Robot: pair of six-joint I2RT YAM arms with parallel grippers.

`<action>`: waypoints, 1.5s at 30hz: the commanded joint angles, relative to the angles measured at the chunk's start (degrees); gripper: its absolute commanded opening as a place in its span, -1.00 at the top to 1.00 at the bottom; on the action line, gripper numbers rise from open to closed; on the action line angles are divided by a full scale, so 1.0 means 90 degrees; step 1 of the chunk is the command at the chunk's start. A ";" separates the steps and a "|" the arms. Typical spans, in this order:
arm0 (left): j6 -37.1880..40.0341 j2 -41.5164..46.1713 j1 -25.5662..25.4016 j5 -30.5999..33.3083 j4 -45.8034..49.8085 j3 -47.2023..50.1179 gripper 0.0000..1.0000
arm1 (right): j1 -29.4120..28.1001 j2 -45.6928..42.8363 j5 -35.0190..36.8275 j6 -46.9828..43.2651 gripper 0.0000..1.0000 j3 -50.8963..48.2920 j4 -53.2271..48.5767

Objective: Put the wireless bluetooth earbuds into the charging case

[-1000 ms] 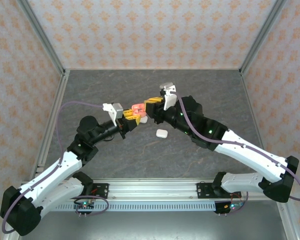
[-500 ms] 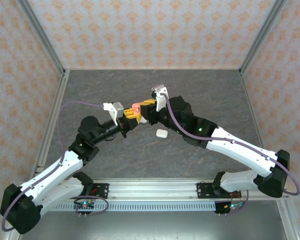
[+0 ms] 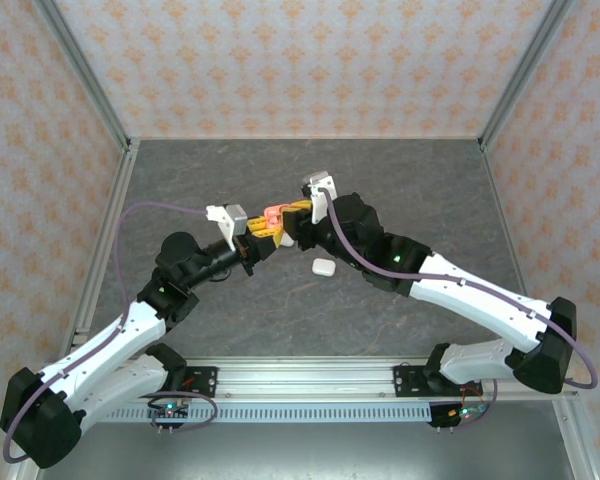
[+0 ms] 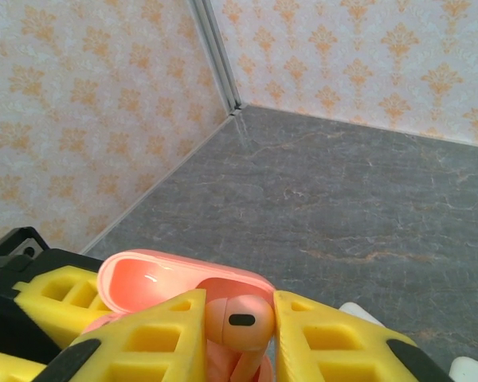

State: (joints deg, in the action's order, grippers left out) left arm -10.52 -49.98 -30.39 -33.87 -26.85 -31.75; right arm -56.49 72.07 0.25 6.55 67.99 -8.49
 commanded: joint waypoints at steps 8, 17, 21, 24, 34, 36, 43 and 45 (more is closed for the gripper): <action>0.0027 0.0108 -0.0045 0.0140 -0.0307 -0.0174 1.00 | -0.0031 -0.0006 -0.0134 0.0319 0.50 0.0088 -0.0294; 0.0008 0.0034 -0.0045 0.0130 -0.0371 -0.0174 1.00 | -0.0032 -0.0028 -0.0318 0.0605 0.43 0.0170 -0.0345; 0.0020 0.0045 -0.0043 0.0140 -0.0372 -0.0157 1.00 | -0.0032 -0.0074 -0.0311 0.0637 0.39 0.0175 -0.0356; 0.0017 0.0035 -0.0048 0.0140 -0.0374 -0.0144 1.00 | -0.0029 -0.0085 -0.0335 0.0647 0.34 0.0219 -0.0375; 0.0019 0.0010 -0.0050 0.0150 -0.0382 -0.0110 1.00 | -0.0031 -0.0117 -0.0409 0.0688 0.28 0.0290 -0.0345; 0.0019 0.0006 -0.0043 0.0159 -0.0371 -0.0109 1.00 | -0.0032 -0.0143 -0.0414 0.0695 0.27 0.0278 -0.0329; 0.0024 -0.0014 -0.0050 0.0169 -0.0386 -0.0095 1.00 | -0.0023 -0.0224 -0.0439 0.0705 0.22 0.0283 -0.0309; 0.0021 -0.0018 -0.0047 0.0167 -0.0395 -0.0095 1.00 | -0.0022 -0.0240 -0.0416 0.0708 0.22 0.0289 -0.0315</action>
State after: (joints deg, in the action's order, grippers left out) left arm -10.50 -50.04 -30.39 -33.56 -26.50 -31.75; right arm -56.49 71.77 -2.37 12.25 68.58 -10.41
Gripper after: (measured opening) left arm 0.202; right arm 0.389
